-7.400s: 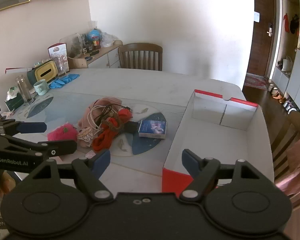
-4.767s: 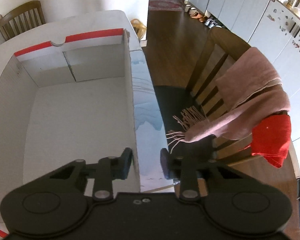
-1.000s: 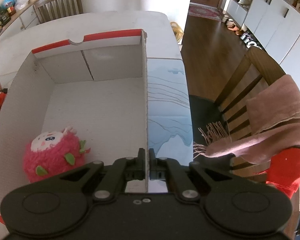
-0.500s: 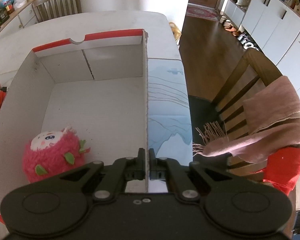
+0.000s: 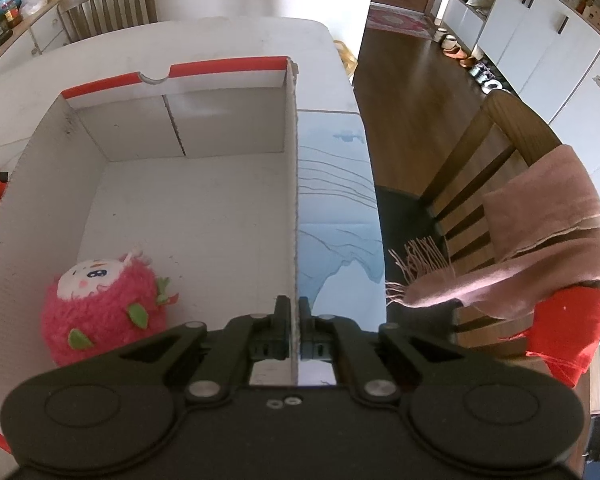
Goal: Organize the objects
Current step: 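Return the left tool to the pile above the printed tissue pack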
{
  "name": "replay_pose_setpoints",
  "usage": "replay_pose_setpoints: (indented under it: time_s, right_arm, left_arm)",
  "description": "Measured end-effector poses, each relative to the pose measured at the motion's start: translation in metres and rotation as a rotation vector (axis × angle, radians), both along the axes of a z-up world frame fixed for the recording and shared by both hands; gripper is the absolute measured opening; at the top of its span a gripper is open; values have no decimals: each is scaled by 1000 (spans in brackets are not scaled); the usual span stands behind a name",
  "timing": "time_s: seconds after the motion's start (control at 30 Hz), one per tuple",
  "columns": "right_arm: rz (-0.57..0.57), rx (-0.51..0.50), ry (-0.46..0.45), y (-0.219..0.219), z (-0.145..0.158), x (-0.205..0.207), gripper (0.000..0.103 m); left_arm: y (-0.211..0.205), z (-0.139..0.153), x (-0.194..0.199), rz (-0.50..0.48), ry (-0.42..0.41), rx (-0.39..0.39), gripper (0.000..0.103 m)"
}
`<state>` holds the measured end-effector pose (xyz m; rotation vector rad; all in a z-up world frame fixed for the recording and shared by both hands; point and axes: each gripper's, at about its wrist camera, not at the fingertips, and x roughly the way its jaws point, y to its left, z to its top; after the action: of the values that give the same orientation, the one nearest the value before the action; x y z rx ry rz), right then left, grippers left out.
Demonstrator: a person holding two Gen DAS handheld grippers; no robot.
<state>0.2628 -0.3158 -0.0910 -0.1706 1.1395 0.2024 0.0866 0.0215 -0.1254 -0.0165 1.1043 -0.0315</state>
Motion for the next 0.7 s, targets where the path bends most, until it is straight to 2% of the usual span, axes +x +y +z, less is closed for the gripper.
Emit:
replay_pose_setpoints:
  time_s: [0.13, 0.23, 0.33, 0.47, 0.5, 0.57, 0.6, 0.63, 0.7]
  right_arm:
    - [-7, -2, -1, 0, 1, -1, 2]
    - [-11, -6, -4, 2, 1, -2, 2]
    - [-14, -8, -4, 3, 1, -3, 2]
    - [-14, -10, -3, 3, 0, -4, 2]
    - [-14, -11, -2, 3, 0, -4, 2]
    - [-12, -12, -2, 4, 0, -4, 2]
    - [-12, -13, -2, 4, 0, -4, 2]
    - [-11, -12, -2, 4, 0, -4, 2]
    - [-13, -12, -1, 4, 0, -4, 2]
  left_arm:
    - [-1, 9, -3, -33, -25, -20, 0]
    - [-2, 11, -1, -59, -9, -31, 0]
    - [-2, 12, 0, -101, -2, -86, 0]
    - [-10, 15, 2, -153, 2, -117, 8]
    - [-12, 15, 2, -162, 5, -123, 15]
    - [-18, 13, 1, -185, 19, -118, 42]
    - [-22, 13, 0, -198, 16, -102, 69]
    - [-25, 13, -1, -206, 4, -87, 77]
    - [-28, 11, -1, -214, 6, -83, 77]
